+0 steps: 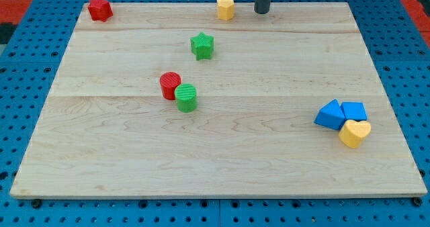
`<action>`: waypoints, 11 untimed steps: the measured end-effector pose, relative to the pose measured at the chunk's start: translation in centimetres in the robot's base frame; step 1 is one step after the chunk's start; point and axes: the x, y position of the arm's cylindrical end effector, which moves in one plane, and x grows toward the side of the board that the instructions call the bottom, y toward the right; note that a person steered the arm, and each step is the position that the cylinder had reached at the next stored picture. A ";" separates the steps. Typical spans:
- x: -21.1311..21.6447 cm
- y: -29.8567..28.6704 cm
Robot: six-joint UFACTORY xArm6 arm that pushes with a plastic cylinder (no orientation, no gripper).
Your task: Place the arm below the blue triangle
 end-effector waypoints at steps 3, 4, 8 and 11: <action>6.1 5.3; 10.1 5.3; 29.2 4.3; 31.8 7.2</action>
